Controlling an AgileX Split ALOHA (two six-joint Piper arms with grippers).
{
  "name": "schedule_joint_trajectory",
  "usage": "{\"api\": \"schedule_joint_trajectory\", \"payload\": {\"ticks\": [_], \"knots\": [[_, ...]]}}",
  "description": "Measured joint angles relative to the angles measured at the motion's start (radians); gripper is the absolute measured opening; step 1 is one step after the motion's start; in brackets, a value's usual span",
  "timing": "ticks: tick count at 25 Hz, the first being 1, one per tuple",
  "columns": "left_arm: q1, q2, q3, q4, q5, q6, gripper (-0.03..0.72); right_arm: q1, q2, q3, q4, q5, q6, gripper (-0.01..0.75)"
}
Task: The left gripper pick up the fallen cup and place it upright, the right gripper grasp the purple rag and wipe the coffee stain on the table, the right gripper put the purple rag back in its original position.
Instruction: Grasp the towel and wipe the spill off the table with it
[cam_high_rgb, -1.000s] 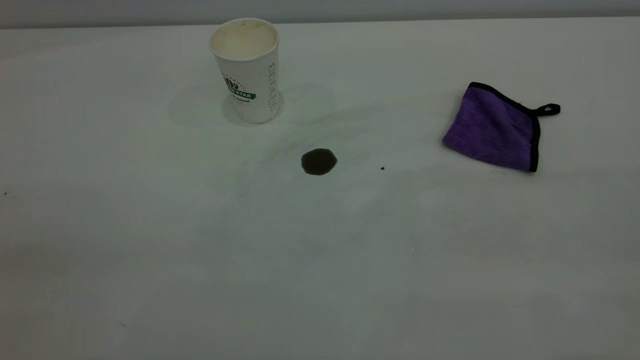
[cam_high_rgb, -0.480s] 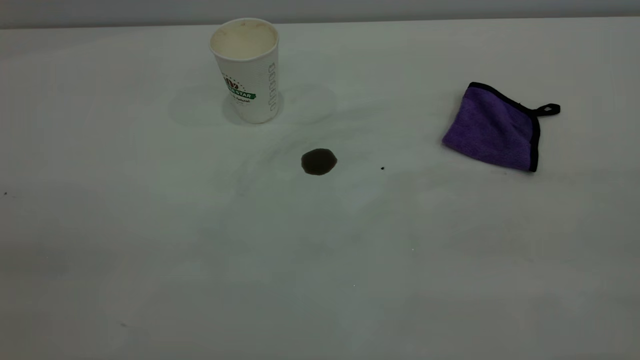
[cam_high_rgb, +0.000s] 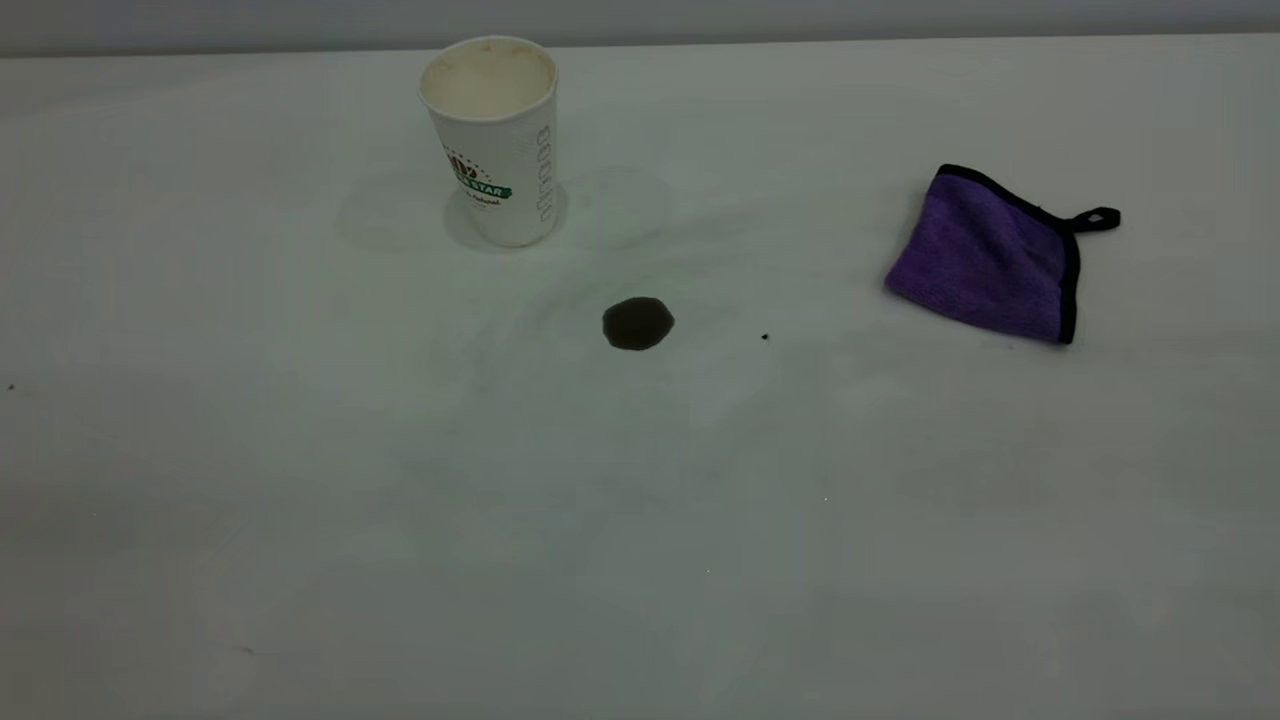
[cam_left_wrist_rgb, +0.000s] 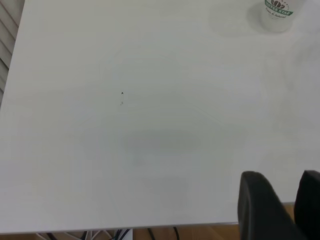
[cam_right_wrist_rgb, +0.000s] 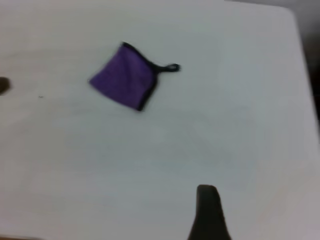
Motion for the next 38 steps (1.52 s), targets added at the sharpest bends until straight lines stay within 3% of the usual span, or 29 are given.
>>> {"api": "schedule_joint_trajectory", "payload": {"ticks": [3,8,15,19,29,34,38], "knots": [[0.000,0.000,0.000,0.000,0.000,0.000,0.239,0.000,0.193,-0.072,-0.043,-0.031,0.000,0.588],[0.000,0.000,0.000,0.000,0.000,0.000,0.239,0.000,0.597,-0.170,-0.072,-0.187,0.001,0.593],[0.000,0.000,0.000,0.000,0.001,0.000,0.239,0.000,1.161,-0.274,-0.073,-0.486,0.019,0.679],[0.000,0.000,0.000,0.000,0.002,0.000,0.239,0.024,1.476,-0.364,-0.073,-0.589,0.006,0.709],[0.000,0.000,0.000,0.000,0.002,0.000,0.239,0.096,2.135,-0.772,-0.046,-0.619,-0.073,0.714],[0.000,0.000,0.000,0.000,0.002,0.000,0.239,0.098,2.288,-0.927,0.007,-0.586,-0.137,0.714],[0.000,0.000,0.000,0.000,0.002,0.000,0.239,0.098,2.339,-0.962,0.066,-0.615,-0.217,0.714]]}}
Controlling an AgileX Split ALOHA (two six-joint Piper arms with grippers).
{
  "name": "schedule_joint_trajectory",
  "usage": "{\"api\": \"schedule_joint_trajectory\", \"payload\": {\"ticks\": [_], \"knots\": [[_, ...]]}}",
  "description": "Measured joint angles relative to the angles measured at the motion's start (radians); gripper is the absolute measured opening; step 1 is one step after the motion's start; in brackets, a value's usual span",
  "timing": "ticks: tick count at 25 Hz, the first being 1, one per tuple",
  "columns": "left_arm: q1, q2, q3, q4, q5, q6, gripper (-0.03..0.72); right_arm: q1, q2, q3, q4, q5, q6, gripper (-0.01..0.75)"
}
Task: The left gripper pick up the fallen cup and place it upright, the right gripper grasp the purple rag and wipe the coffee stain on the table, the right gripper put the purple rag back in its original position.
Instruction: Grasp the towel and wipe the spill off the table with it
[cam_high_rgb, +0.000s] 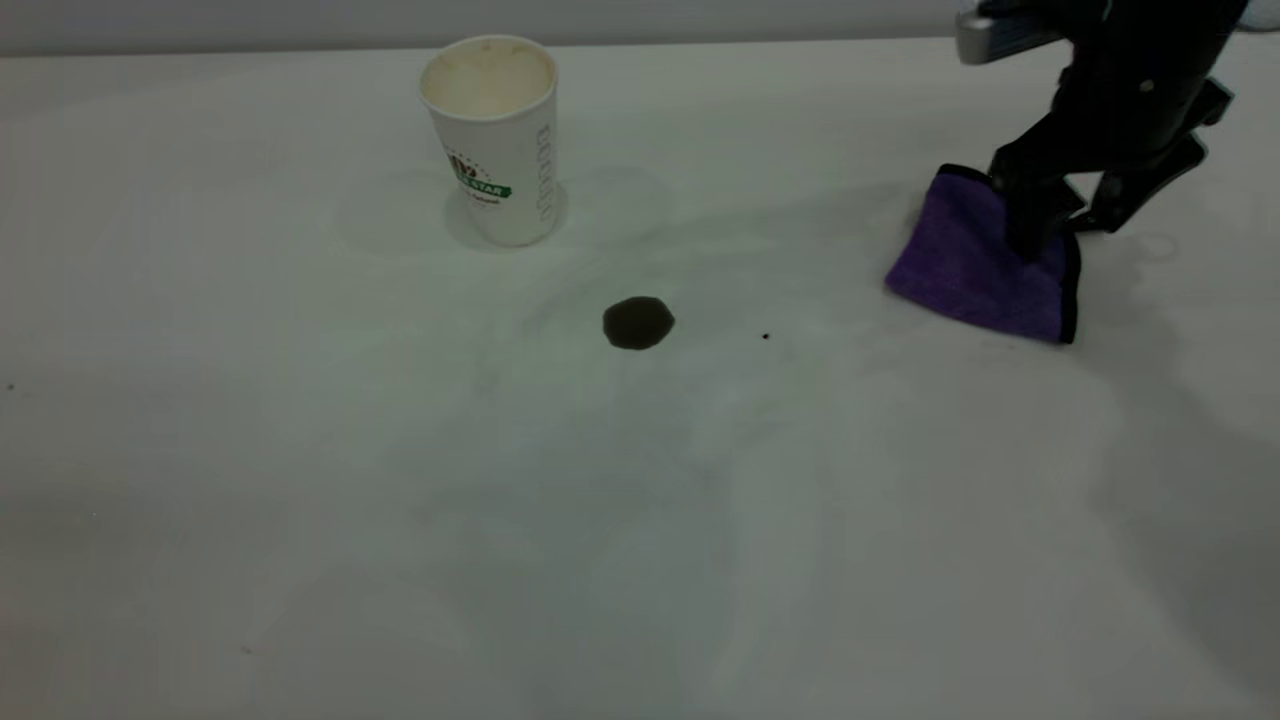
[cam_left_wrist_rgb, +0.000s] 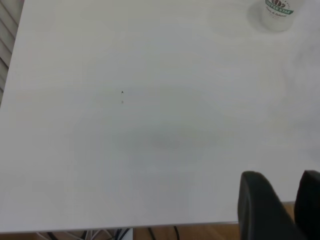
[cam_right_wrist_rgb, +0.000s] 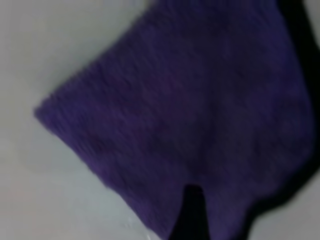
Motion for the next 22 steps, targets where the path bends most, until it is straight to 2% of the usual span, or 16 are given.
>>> {"api": "schedule_joint_trajectory", "payload": {"ticks": [8,12,15,19,20,22], "knots": [[0.000,0.000,0.000,0.000,0.000,0.000,0.239,0.008,0.051,-0.005,0.036,-0.116,-0.090,0.705],[0.000,0.000,0.000,0.000,0.000,0.000,0.239,0.015,0.092,-0.030,0.039,-0.119,-0.093,0.653],[0.000,0.000,0.000,0.000,0.000,0.000,0.239,0.024,0.107,-0.043,0.061,-0.114,-0.094,0.508],[0.000,0.000,0.000,0.000,0.000,0.000,0.239,0.057,0.107,-0.044,0.103,-0.113,-0.095,0.132],[0.000,0.000,0.000,0.000,0.000,0.000,0.239,0.071,0.106,-0.044,0.111,-0.115,-0.095,0.088],[0.000,0.000,0.000,0.000,0.000,0.000,0.239,0.106,0.103,-0.057,0.121,-0.108,-0.095,0.070]]}}
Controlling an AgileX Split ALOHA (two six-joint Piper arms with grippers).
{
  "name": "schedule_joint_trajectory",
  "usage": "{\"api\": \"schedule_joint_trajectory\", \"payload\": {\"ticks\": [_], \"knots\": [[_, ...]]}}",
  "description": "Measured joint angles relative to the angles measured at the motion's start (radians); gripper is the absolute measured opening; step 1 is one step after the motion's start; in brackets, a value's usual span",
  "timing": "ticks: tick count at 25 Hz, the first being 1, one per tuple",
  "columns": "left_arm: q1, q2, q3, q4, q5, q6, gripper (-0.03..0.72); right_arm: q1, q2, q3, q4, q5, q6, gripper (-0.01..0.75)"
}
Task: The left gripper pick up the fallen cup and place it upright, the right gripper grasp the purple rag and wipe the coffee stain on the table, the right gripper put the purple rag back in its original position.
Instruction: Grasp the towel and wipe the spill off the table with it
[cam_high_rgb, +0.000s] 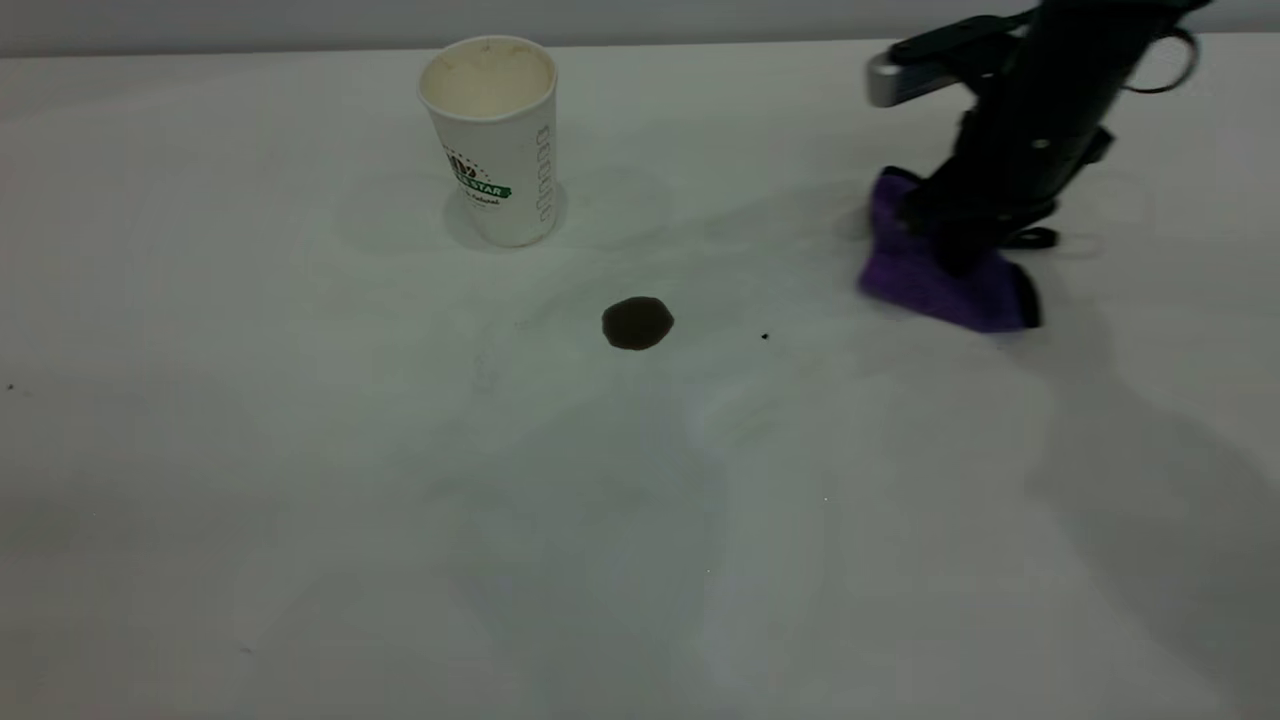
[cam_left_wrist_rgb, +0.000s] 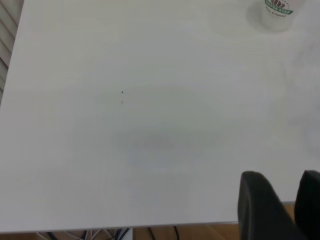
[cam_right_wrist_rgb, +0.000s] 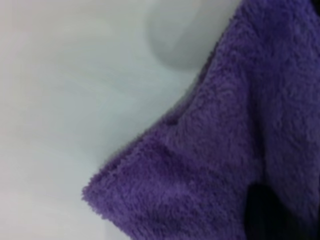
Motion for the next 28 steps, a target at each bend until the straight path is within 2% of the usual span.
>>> {"api": "schedule_joint_trajectory", "payload": {"ticks": [7,13,16,21,28], "knots": [[0.000,0.000,0.000,0.000,0.000,0.000,0.239,0.187,-0.043,-0.130,0.048,0.156,0.002,0.070],[0.000,0.000,0.000,0.000,0.000,0.000,0.239,0.344,-0.049,-0.178,0.065,0.200,0.062,0.070],[0.000,0.000,0.000,0.000,0.000,0.000,0.239,0.408,-0.046,-0.178,0.067,0.186,0.106,0.070],[0.000,0.000,0.000,0.000,0.000,0.000,0.239,0.472,-0.010,-0.181,0.068,0.140,0.172,0.070],[0.000,0.000,0.000,0.000,0.000,0.000,0.239,0.485,0.086,-0.183,0.069,-0.018,0.234,0.070]]}}
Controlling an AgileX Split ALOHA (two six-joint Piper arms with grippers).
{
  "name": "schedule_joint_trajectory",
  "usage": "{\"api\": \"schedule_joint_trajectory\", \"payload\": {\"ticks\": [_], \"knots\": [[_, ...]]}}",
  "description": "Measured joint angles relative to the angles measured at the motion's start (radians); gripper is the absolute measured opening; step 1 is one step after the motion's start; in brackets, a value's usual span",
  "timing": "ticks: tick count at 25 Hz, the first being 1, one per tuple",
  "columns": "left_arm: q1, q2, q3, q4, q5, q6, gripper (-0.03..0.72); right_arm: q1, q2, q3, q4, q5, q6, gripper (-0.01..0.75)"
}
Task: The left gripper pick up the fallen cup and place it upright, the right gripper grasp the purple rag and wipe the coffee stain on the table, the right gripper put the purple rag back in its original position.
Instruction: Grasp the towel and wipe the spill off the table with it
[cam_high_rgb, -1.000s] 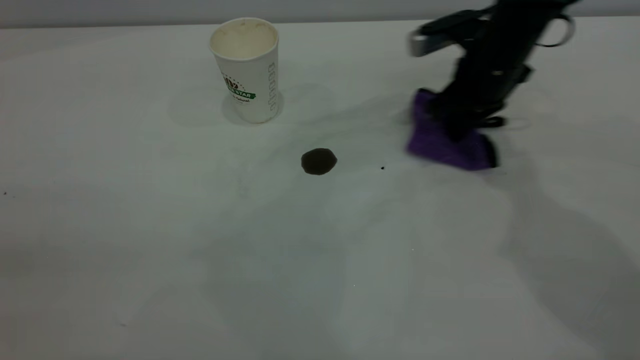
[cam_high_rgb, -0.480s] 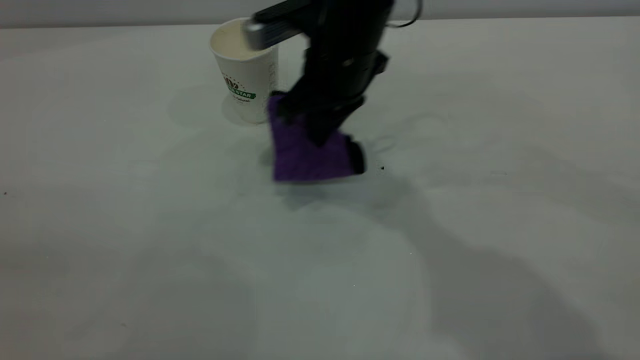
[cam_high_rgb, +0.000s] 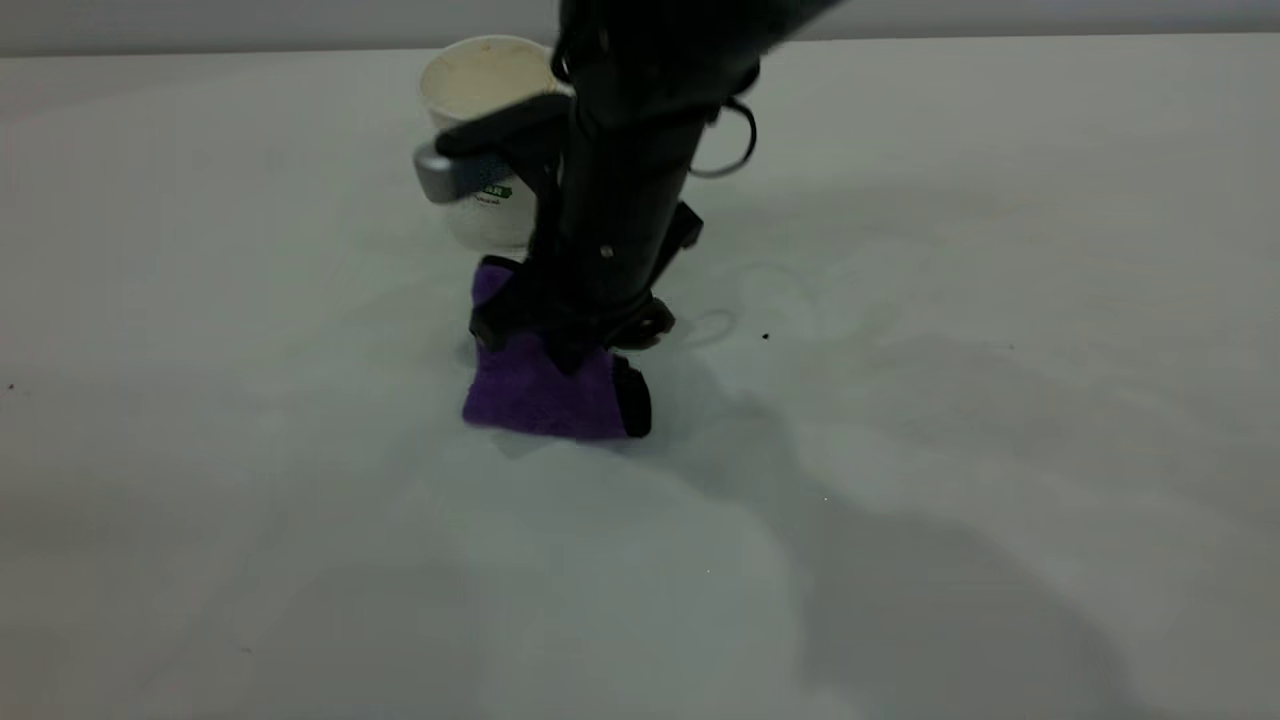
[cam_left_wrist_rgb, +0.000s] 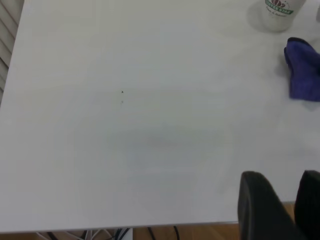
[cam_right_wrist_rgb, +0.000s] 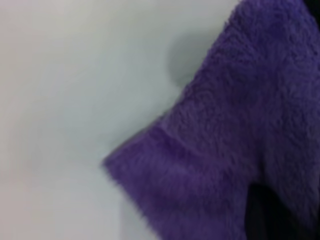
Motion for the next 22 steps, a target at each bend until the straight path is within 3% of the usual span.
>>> {"api": "schedule_joint_trajectory", "payload": {"ticks": [5,9,22], "knots": [[0.000,0.000,0.000,0.000,0.000,0.000,0.239,-0.050,0.021,-0.005,0.026,-0.039,0.008,0.070],[0.000,0.000,0.000,0.000,0.000,0.000,0.239,-0.147,0.026,-0.013,0.028,-0.035,0.022,0.070],[0.000,0.000,0.000,0.000,0.000,0.000,0.239,-0.494,0.012,-0.025,-0.112,0.251,0.069,0.072]]}}
